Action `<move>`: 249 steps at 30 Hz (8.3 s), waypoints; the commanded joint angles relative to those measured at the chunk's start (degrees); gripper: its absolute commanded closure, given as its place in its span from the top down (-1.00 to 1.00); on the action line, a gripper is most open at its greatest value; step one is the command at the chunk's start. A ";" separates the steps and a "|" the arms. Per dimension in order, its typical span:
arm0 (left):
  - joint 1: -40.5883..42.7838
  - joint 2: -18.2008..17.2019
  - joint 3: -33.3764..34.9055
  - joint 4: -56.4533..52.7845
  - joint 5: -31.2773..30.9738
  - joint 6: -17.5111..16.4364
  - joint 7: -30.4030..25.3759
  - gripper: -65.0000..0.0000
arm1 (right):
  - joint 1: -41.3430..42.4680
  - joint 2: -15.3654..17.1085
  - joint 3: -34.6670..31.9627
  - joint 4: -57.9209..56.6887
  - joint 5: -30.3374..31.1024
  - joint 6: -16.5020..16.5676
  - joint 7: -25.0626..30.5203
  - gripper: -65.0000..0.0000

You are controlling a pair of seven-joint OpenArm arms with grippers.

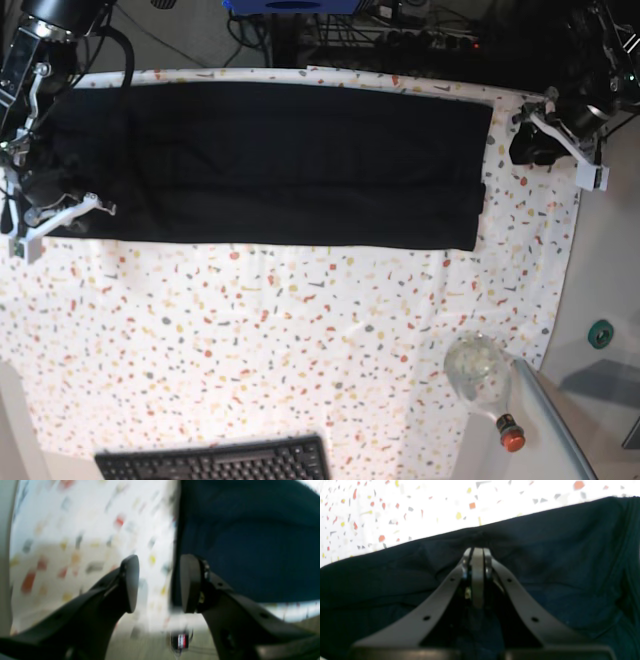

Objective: Layout the t-shirt on the table in an organized manner, then fold the t-shirt properly
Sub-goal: 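Grasp the strip end with the left gripper, then fold the strip end with the left gripper toward the right gripper, then fold the other strip end with the right gripper toward the middle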

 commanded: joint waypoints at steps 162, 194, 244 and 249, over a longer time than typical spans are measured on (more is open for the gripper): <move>-24.68 20.94 40.65 -11.11 4.84 14.89 6.76 0.14 | 1.20 1.75 -0.15 -1.77 0.74 0.26 0.86 -1.00; 0.91 -4.27 -15.53 -1.70 -12.39 14.54 6.32 -1.00 | 3.39 1.58 -18.79 0.86 0.74 0.17 0.77 -1.00; 3.89 -1.90 -16.14 -8.21 1.59 14.54 -8.62 -1.00 | 19.48 -1.85 -44.19 -26.56 0.91 0.17 7.01 -1.00; 3.89 -1.90 -16.14 -8.03 1.59 14.54 -8.62 -1.00 | 20.27 -1.76 -44.11 -26.92 0.91 0.17 6.75 -1.00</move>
